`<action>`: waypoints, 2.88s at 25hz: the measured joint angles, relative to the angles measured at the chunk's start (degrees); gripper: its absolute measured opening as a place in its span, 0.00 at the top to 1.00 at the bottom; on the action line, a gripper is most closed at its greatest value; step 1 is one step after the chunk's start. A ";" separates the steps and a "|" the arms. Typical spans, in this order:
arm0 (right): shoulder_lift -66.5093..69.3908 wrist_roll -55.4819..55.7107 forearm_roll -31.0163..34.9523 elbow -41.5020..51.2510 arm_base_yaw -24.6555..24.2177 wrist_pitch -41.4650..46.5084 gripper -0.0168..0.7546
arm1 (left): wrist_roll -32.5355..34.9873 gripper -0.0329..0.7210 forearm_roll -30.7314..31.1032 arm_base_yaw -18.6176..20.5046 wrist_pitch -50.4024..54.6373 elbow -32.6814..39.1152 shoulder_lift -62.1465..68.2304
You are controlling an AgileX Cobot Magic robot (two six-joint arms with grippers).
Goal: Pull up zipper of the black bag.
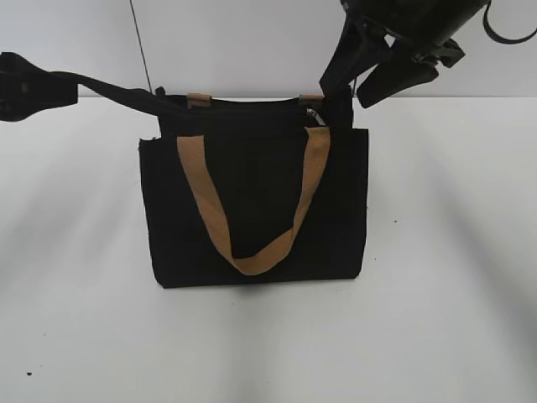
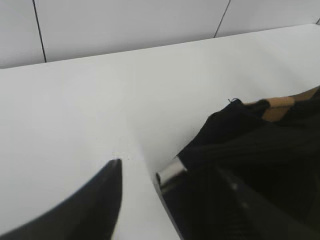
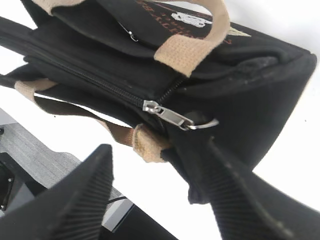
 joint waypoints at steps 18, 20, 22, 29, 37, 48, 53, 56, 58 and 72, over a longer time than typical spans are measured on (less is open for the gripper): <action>-17.49 5.44 -24.55 0.00 9.30 0.06 0.26 | -6.37 0.29 -0.17 0.00 6.89 1.81 -8.17; -19.44 6.01 -26.08 0.33 10.54 0.06 0.27 | -6.39 0.29 -0.28 0.00 12.15 4.00 -10.02; -21.37 6.58 -27.06 1.80 11.48 0.06 0.30 | -6.47 0.29 -0.28 0.00 17.02 6.20 -10.78; -26.53 7.16 -28.26 11.00 11.94 0.06 0.32 | -6.52 0.30 -0.32 -4.44 26.02 10.29 -10.84; -30.99 7.28 -28.32 20.06 11.94 0.06 0.32 | -6.52 0.31 -0.89 -18.50 33.59 10.29 -10.48; -37.24 7.38 -28.32 22.61 11.94 0.06 0.32 | 4.16 0.31 -3.41 -19.85 40.13 10.29 -3.37; -38.33 7.38 -28.32 22.66 11.94 0.12 0.32 | 21.82 0.31 -20.18 -20.76 45.44 10.29 -2.97; -39.35 7.38 -28.32 22.66 11.94 0.12 0.32 | 36.30 0.31 -36.84 -23.63 51.46 10.29 -5.36; -40.16 7.38 -28.32 22.66 11.94 0.12 0.32 | 46.06 0.31 -47.64 -26.00 56.13 10.03 -7.27; -58.93 8.08 -28.12 26.14 11.94 -0.10 0.23 | 89.91 0.30 -100.85 -31.02 96.60 1.98 -33.76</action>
